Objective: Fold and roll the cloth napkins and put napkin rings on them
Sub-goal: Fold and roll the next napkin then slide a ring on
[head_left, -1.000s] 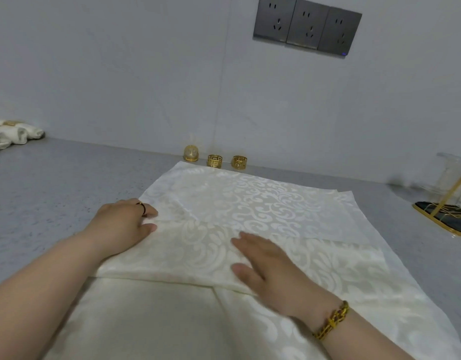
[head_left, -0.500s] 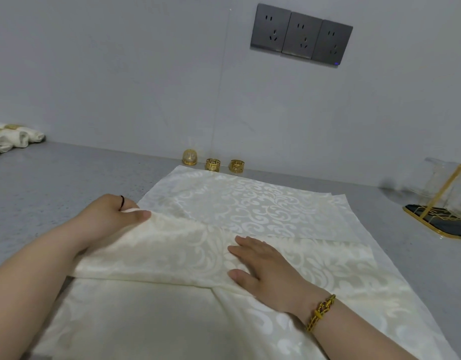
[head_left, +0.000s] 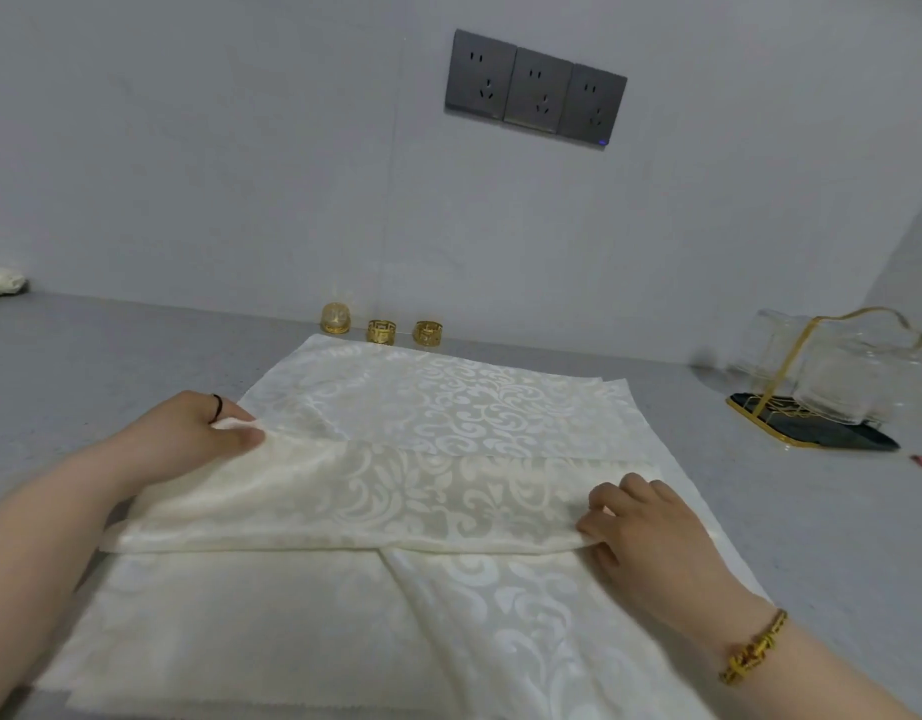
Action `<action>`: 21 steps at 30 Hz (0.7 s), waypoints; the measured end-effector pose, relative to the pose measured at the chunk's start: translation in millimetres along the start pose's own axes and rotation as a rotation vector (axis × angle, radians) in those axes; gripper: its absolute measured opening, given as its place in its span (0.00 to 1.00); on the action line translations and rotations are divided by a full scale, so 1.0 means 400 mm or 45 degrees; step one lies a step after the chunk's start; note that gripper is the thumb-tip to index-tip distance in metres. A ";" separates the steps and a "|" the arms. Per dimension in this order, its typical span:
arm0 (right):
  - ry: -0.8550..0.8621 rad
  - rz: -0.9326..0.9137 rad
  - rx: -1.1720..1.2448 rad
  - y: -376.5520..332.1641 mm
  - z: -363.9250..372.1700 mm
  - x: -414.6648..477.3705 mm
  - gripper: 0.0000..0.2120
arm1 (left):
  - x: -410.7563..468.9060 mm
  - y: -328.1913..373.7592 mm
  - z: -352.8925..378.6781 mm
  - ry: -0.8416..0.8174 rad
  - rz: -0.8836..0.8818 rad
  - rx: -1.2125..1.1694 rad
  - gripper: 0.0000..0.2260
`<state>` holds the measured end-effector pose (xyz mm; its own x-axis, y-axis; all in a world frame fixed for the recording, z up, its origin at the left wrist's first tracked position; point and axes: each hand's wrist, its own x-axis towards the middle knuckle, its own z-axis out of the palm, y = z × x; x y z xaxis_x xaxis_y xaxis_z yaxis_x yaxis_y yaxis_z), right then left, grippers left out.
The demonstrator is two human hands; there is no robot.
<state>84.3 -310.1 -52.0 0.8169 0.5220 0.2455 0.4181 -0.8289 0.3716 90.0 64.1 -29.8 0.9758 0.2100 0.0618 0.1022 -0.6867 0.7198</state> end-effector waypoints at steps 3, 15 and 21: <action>-0.018 0.165 -0.020 0.029 0.018 0.010 0.17 | -0.003 0.014 -0.010 -0.023 0.025 0.071 0.03; 0.109 0.749 0.596 0.273 -0.078 0.272 0.17 | -0.104 0.205 0.101 -0.043 0.002 -0.752 0.08; 0.367 0.806 1.494 0.325 -0.118 0.396 0.21 | -0.159 0.267 0.221 -0.210 0.099 -0.620 0.12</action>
<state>249.4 -325.7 77.6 0.9423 -0.1045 0.3180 0.2128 -0.5462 -0.8102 56.0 -84.2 -17.9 0.9984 0.0320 0.0463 -0.0353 -0.2844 0.9581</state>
